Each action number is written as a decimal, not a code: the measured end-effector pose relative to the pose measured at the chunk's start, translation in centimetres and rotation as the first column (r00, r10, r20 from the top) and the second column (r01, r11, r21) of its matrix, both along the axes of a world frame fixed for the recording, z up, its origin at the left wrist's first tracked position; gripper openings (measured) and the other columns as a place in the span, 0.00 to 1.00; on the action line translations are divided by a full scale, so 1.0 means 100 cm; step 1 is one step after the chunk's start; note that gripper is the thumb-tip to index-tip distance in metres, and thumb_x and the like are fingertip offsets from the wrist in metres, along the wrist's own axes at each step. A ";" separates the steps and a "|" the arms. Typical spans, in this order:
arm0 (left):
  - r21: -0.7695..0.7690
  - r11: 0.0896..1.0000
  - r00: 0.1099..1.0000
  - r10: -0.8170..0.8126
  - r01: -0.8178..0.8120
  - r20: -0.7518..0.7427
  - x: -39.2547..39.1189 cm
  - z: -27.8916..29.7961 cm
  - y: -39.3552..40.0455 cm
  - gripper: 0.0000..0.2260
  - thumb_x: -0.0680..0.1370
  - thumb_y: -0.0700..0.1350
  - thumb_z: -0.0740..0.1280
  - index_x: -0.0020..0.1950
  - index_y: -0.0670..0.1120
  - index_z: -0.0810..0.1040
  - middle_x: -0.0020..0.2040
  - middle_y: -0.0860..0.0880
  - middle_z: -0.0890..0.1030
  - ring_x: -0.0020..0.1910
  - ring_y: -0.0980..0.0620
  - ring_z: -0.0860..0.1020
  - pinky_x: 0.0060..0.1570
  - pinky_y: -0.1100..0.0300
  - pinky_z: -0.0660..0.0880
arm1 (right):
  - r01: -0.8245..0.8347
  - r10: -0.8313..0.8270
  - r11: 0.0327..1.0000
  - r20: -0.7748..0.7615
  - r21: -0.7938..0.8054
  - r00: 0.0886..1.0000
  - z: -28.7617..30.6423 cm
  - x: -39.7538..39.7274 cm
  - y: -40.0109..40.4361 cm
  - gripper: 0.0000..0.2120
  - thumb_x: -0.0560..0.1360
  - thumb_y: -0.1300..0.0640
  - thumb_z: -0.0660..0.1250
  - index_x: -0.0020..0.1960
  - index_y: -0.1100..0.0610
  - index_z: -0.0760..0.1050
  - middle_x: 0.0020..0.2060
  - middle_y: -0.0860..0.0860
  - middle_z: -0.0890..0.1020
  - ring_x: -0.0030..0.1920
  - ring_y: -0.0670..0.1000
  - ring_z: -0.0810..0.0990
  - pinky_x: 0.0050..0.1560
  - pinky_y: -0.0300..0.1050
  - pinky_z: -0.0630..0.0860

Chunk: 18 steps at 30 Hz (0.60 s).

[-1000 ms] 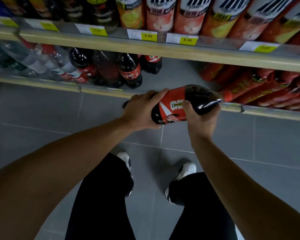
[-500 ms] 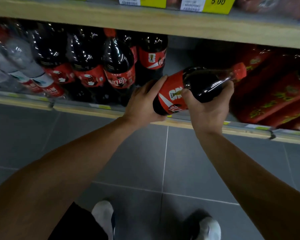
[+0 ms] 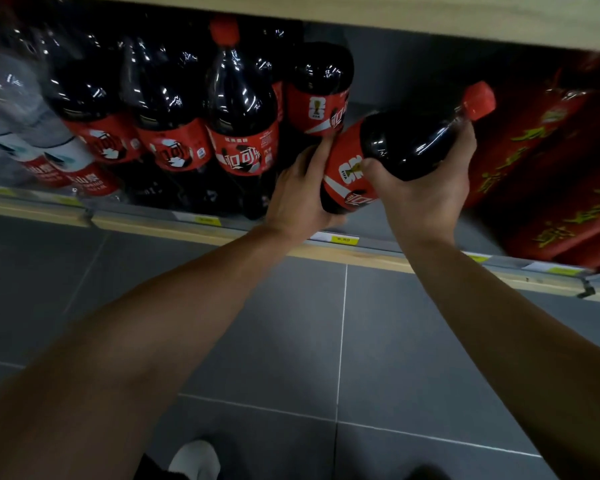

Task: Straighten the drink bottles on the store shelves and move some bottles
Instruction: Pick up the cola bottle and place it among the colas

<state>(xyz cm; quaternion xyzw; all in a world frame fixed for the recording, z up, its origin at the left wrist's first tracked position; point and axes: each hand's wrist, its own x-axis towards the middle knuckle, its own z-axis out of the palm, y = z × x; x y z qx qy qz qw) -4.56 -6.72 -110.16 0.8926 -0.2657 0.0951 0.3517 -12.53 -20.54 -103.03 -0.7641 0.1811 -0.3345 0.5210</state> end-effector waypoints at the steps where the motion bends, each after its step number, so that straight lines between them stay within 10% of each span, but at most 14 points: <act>1: 0.012 1.000 1.000 0.001 -0.001 -0.017 0.000 -0.002 -0.001 0.56 0.61 0.51 0.83 0.81 0.46 0.52 0.72 0.41 0.69 0.68 0.42 0.72 0.64 0.41 0.74 | 0.000 0.000 1.000 -0.007 -0.005 1.000 -0.003 0.001 -0.001 0.44 0.61 0.48 0.80 0.71 0.50 0.62 0.60 0.41 0.74 0.62 0.41 0.75 0.63 0.43 0.76; 18: 0.008 0.991 0.986 -0.132 0.132 0.100 -0.007 0.033 0.014 0.40 0.74 0.48 0.75 0.80 0.47 0.58 0.77 0.43 0.66 0.76 0.45 0.65 0.72 0.49 0.67 | -0.112 0.105 0.988 -0.063 -0.105 0.992 -0.012 0.021 -0.011 0.39 0.66 0.45 0.74 0.73 0.53 0.64 0.66 0.49 0.74 0.66 0.45 0.73 0.67 0.48 0.73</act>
